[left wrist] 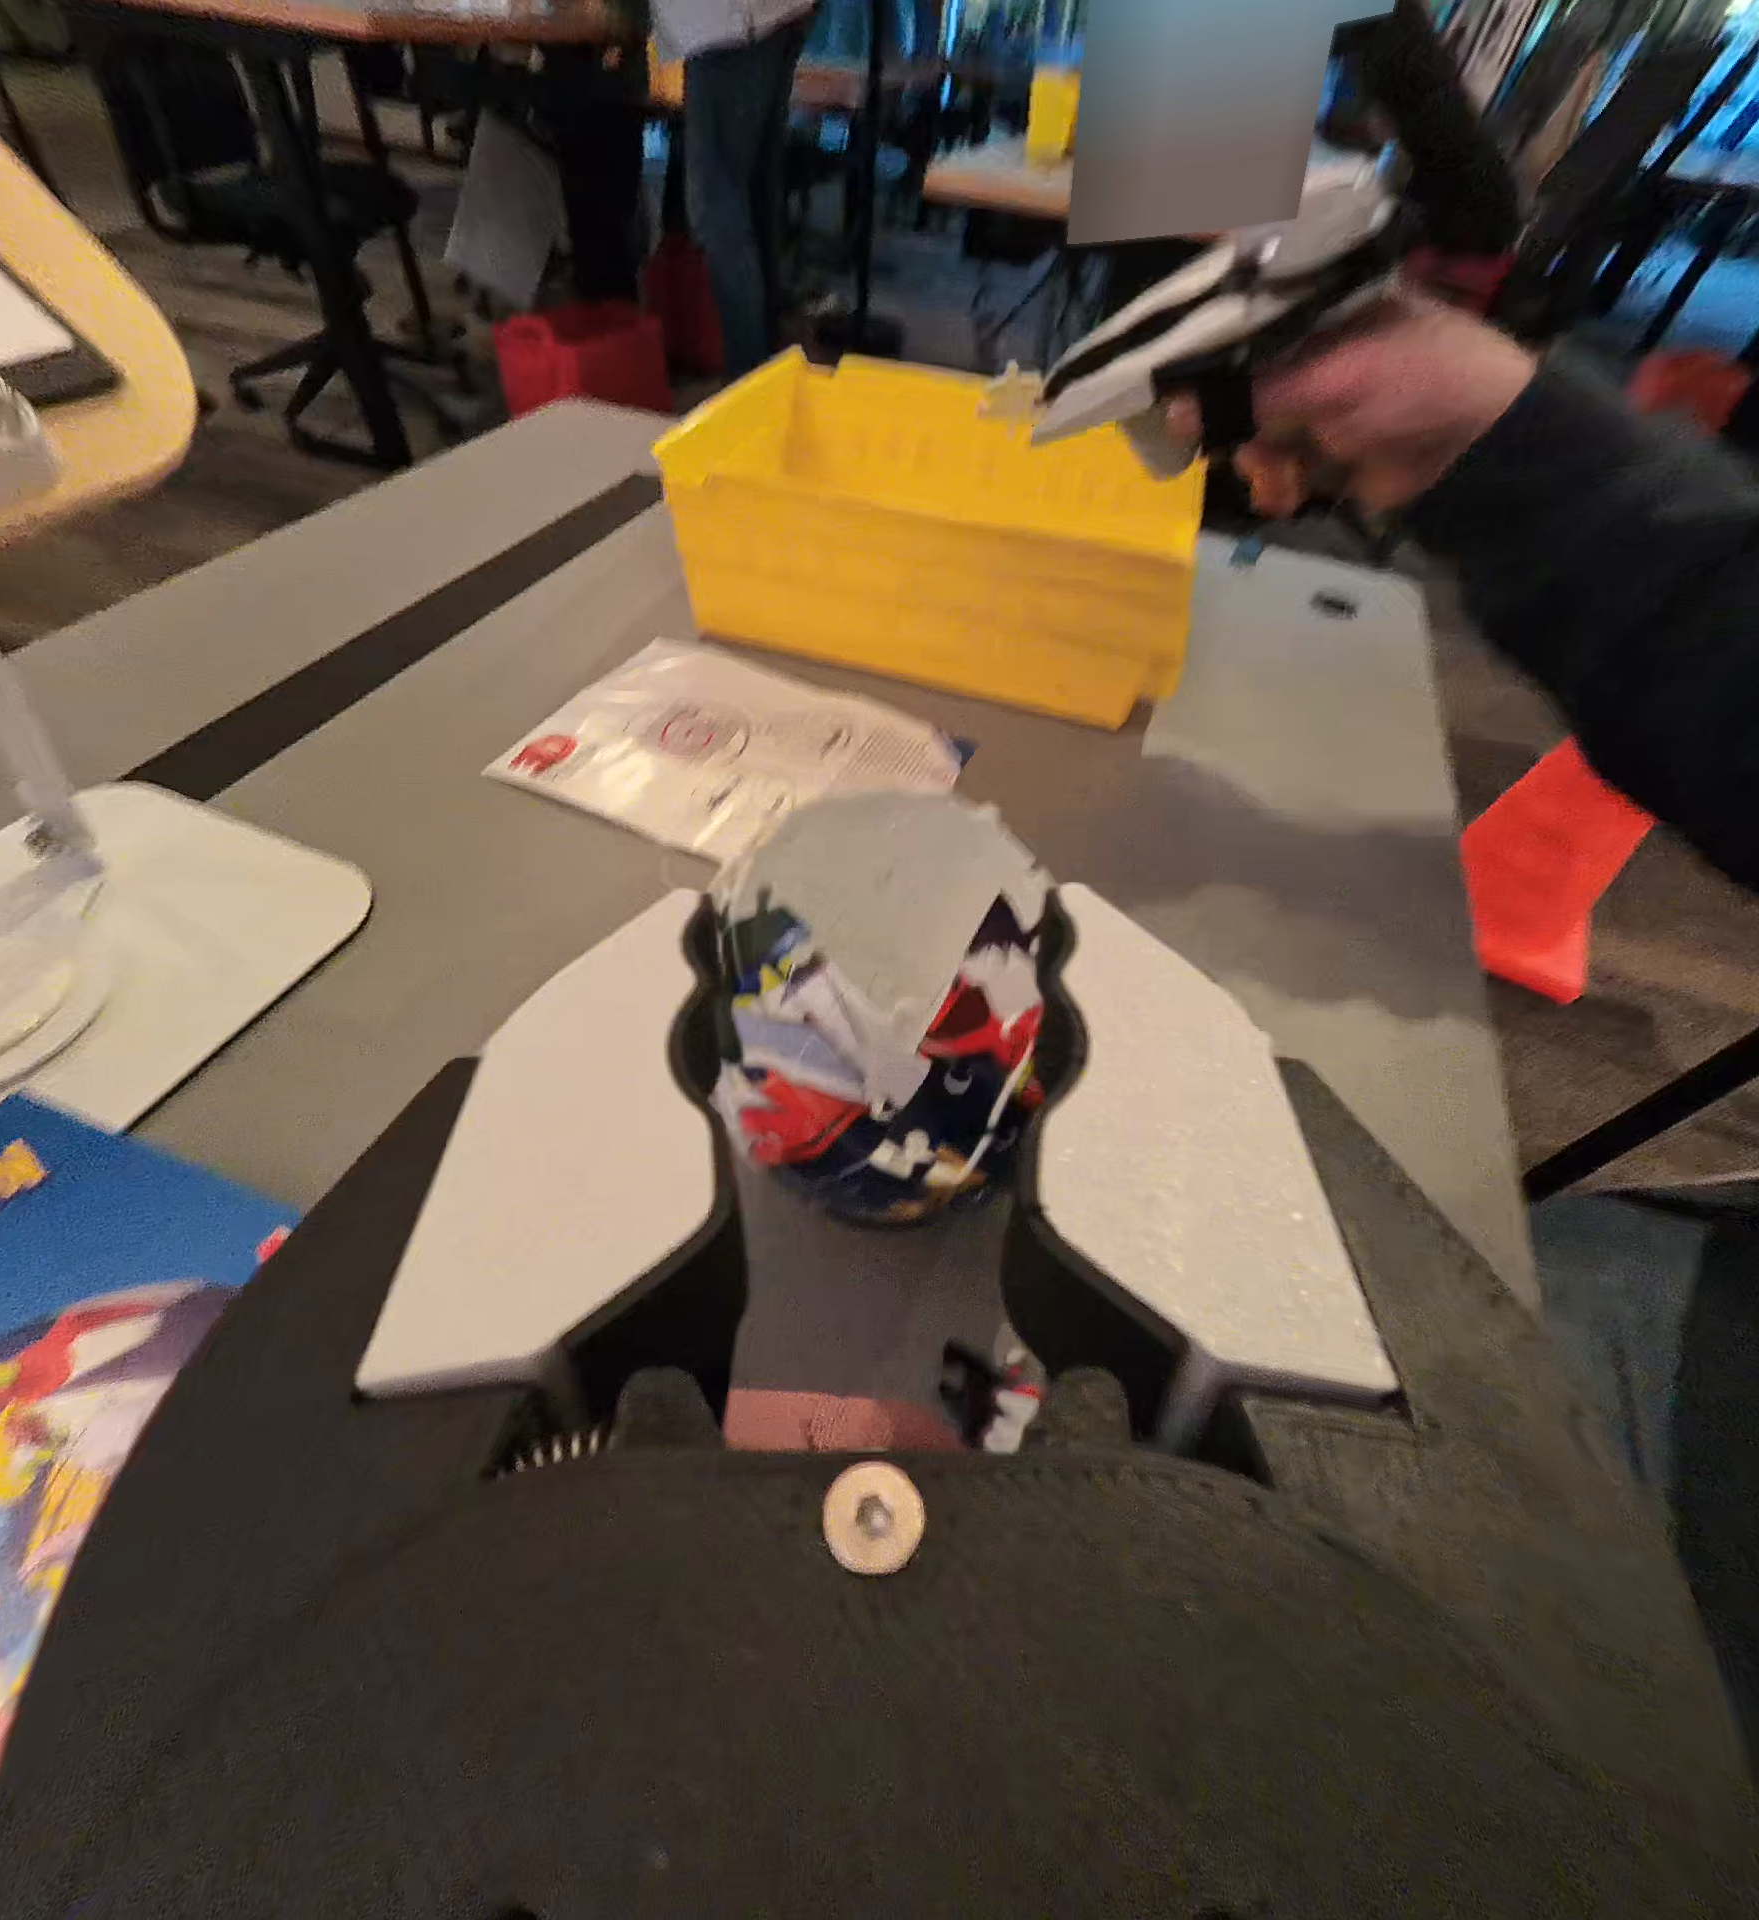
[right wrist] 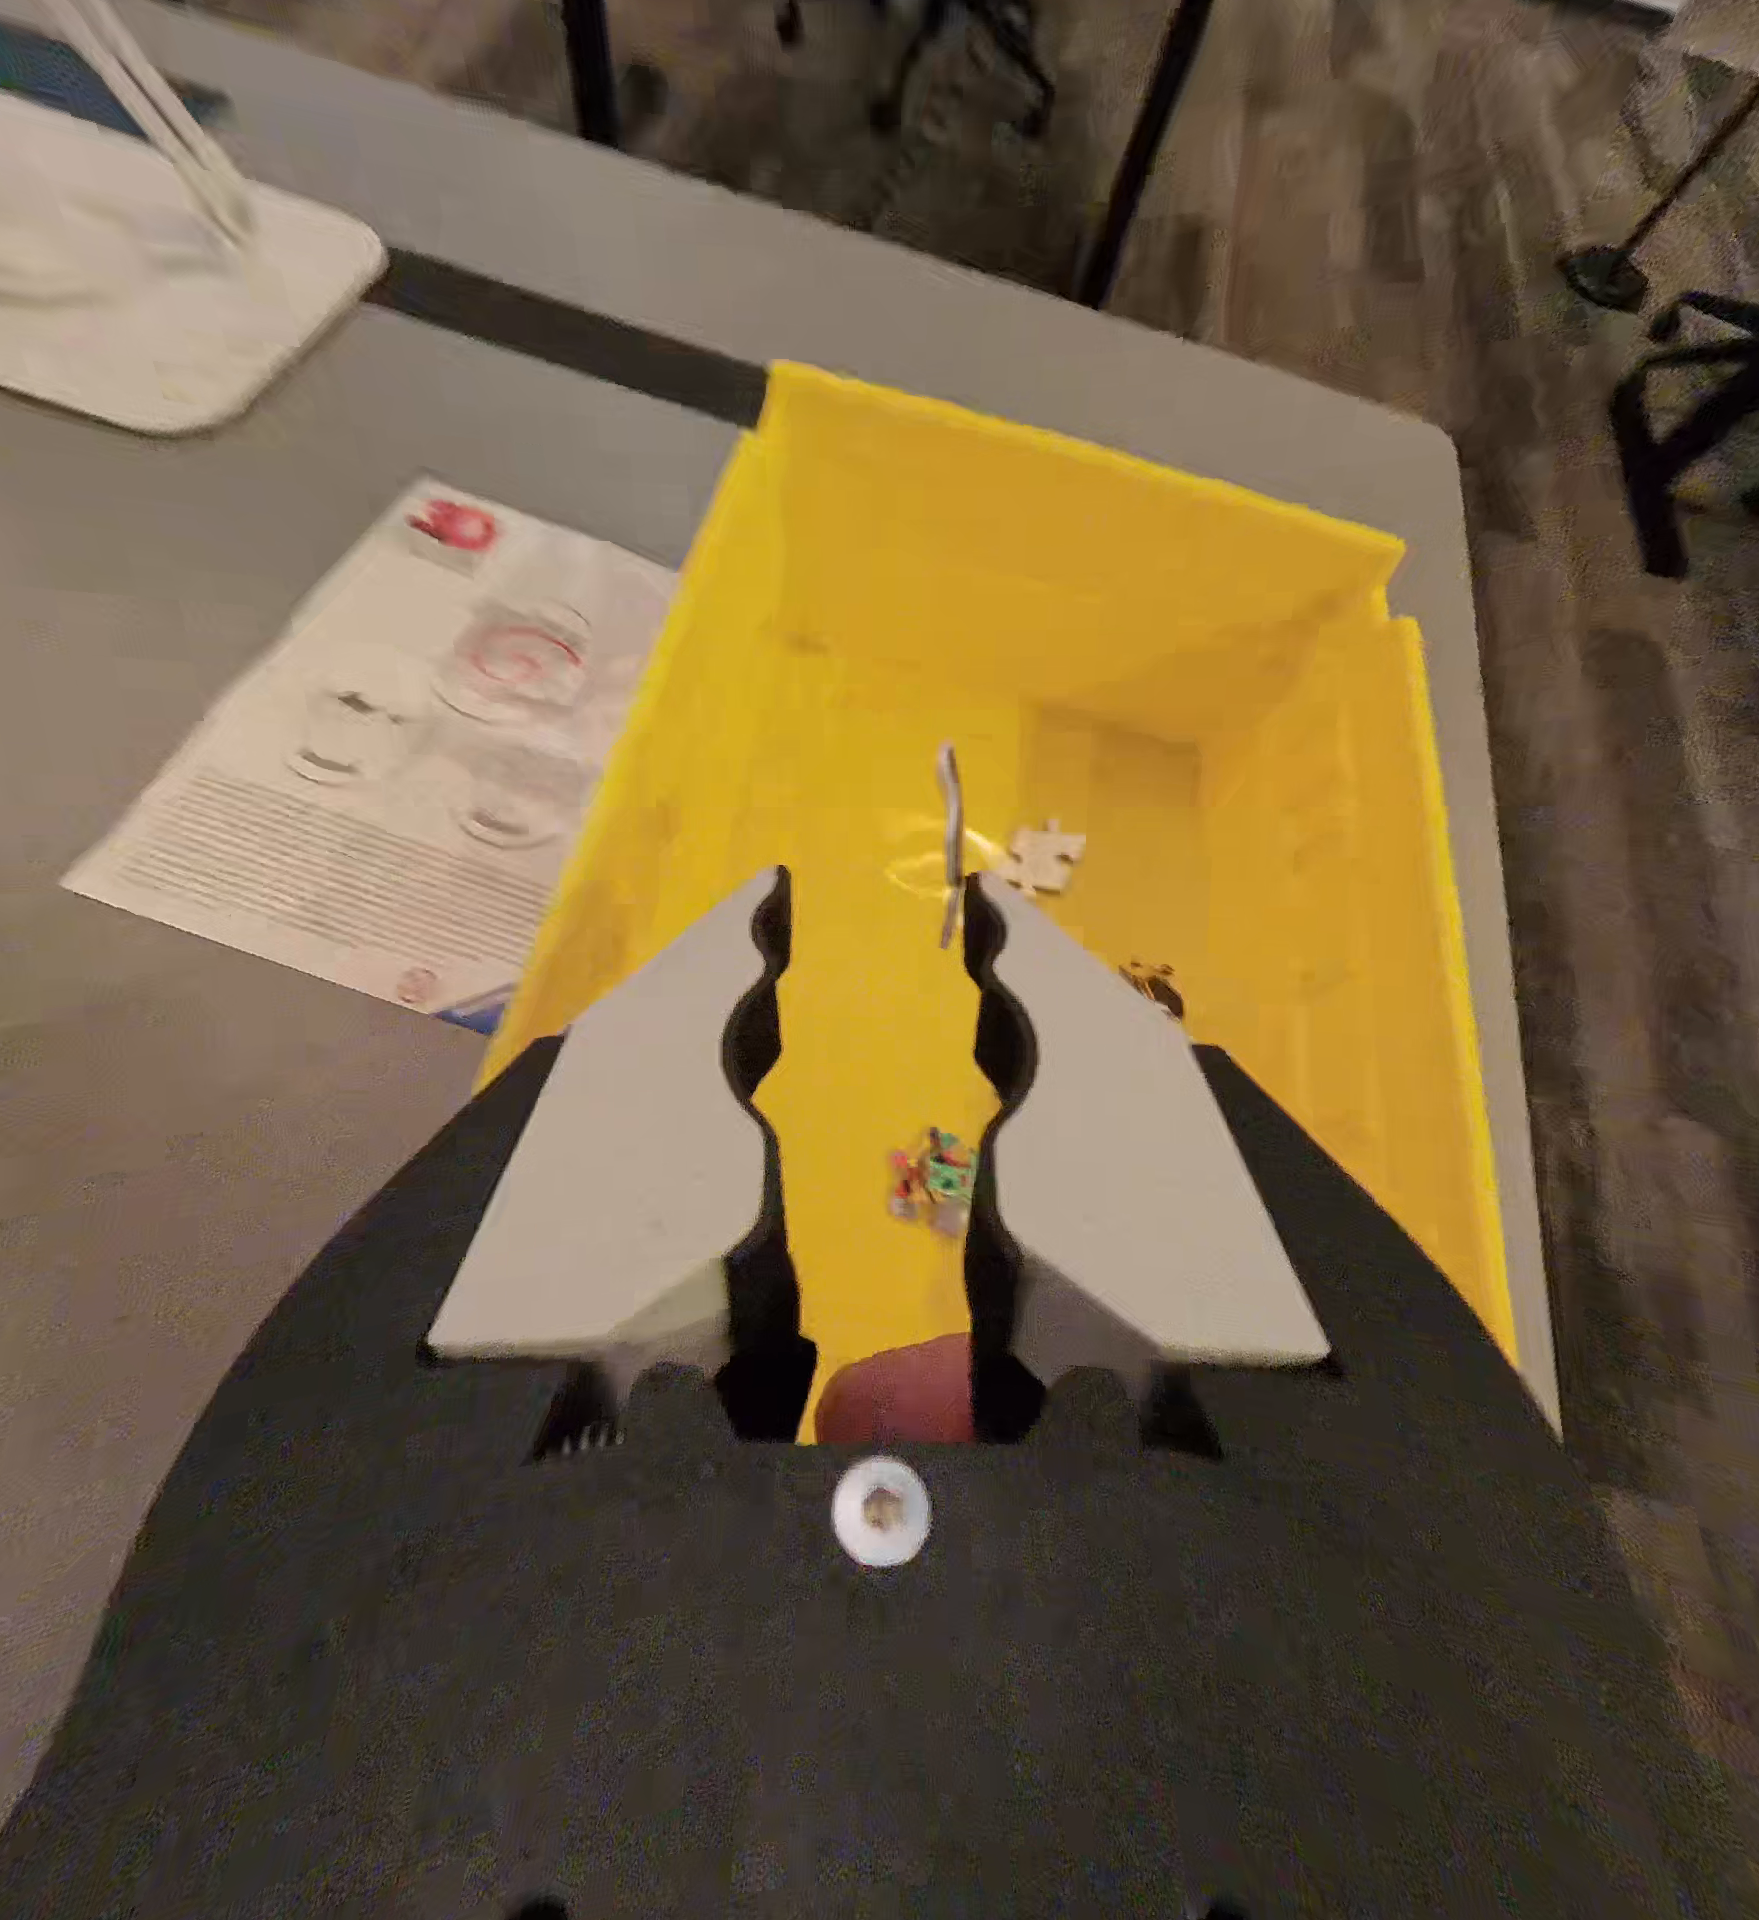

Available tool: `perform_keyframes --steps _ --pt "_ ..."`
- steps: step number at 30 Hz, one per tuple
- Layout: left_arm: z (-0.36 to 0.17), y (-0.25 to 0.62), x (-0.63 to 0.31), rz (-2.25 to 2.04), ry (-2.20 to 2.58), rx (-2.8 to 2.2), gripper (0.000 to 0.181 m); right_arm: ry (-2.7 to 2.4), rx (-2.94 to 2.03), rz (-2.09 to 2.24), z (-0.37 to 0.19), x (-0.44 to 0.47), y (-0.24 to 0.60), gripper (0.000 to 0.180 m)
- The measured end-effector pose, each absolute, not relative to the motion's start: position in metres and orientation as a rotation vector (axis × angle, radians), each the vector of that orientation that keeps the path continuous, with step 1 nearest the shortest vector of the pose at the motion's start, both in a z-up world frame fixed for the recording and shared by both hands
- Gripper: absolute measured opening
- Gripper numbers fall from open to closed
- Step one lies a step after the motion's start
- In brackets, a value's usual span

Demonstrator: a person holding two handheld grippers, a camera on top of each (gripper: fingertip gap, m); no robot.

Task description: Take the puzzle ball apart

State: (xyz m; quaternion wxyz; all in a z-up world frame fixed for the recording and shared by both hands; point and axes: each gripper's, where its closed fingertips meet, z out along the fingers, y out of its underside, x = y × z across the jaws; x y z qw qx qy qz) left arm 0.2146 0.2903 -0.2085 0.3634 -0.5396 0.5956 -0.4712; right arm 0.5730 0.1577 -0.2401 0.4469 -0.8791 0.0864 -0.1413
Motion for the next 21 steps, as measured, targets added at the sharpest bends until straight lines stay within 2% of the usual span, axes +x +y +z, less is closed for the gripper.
perform_keyframes --steps 2,3,7,10,13,17,20,21 --pt "-0.226 0.294 0.213 -1.101 1.589 -1.416 0.062 0.244 -2.205 -0.399 -0.250 0.584 0.151 0.046" --pt "-0.232 0.296 0.212 -1.060 1.600 -1.425 0.061 0.248 -2.205 -0.426 -0.249 0.585 0.148 0.047" --pt "-0.250 0.299 0.212 -0.999 1.614 -1.469 0.057 0.042 -2.082 -0.427 -0.209 0.527 0.161 0.037" --pt "-0.264 0.300 0.213 -0.972 1.638 -1.490 0.054 -0.238 -1.990 -0.005 -0.190 0.409 0.186 0.031" --pt "-0.270 0.297 0.217 -1.002 1.630 -1.503 0.051 -0.442 -1.965 0.352 -0.191 0.307 0.201 0.041" --pt "-0.269 0.293 0.220 -1.008 1.615 -1.491 0.050 -0.509 -2.070 0.524 -0.226 0.250 0.232 0.046" --pt "-0.266 0.289 0.221 -1.020 1.609 -1.471 0.050 -0.480 -2.113 0.703 -0.245 0.227 0.249 0.042" --pt "-0.265 0.286 0.222 -1.040 1.609 -1.467 0.049 -0.464 -2.105 0.748 -0.246 0.223 0.253 0.036"
